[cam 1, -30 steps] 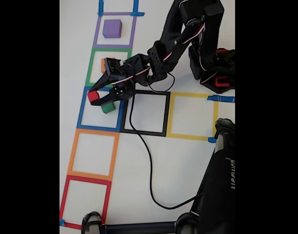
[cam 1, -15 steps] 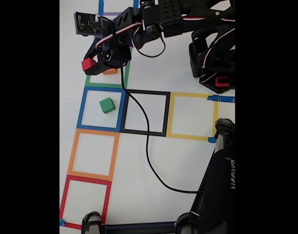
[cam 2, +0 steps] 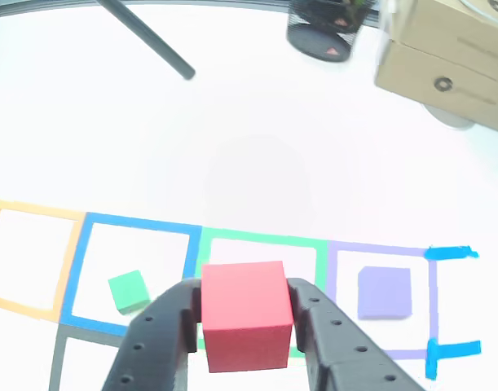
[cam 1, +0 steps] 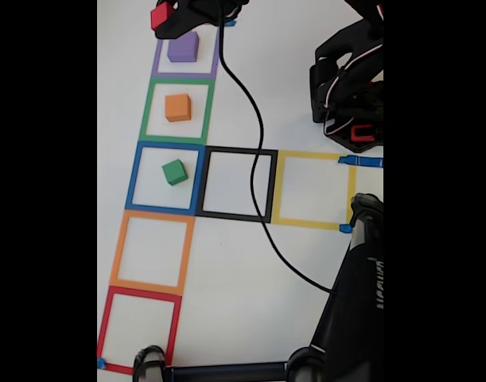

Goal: Tower of hanoi

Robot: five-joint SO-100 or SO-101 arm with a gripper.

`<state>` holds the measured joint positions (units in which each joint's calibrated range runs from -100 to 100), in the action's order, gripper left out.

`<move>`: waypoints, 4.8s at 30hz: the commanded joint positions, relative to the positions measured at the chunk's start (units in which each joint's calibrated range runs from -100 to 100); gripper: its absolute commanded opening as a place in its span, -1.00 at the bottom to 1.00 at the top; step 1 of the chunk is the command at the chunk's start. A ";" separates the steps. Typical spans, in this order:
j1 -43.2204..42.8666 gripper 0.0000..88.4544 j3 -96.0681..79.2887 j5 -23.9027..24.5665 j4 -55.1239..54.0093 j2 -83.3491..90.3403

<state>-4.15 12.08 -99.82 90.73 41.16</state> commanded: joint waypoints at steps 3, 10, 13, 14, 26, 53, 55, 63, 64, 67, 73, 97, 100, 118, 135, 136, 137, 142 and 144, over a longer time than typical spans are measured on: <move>9.33 -1.00 -1.08 -0.18 2.55 1.68; 21.22 -1.00 -24.27 -0.18 -13.81 7.81; 25.44 -1.00 -35.63 -0.18 -22.31 9.75; 26.49 -1.00 -38.54 -0.18 -24.98 9.99; 33.40 -1.00 -73.72 -0.18 -82.39 -2.04; 35.60 -1.00 -80.99 -0.18 -142.79 -47.01; 35.99 -1.00 -80.72 -0.18 -144.17 -48.54; 36.85 -0.98 -77.72 -0.18 -146.44 -54.60; 36.94 -0.98 -77.63 -0.18 -146.76 -55.25; 37.23 -0.98 -77.36 -0.18 -147.98 -56.62; 37.52 -0.96 -77.09 -0.18 -148.14 -57.02; 38.00 -0.55 -77.09 -0.18 -150.08 -57.43; 37.52 -0.57 -77.09 -0.18 -149.27 -54.20; 32.92 -1.00 -66.99 -0.18 -83.93 -7.28; 12.78 -1.00 -1.81 -0.18 3.52 -4.22; 11.54 -1.00 0.28 -0.18 5.71 -4.46; 10.29 -1.00 2.01 -0.18 7.25 -4.46; 3.87 -1.00 3.82 -0.18 9.03 -3.57; 1.57 -1.00 3.64 -0.18 9.03 -3.49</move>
<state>1.70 13.41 -100.00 99.27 36.77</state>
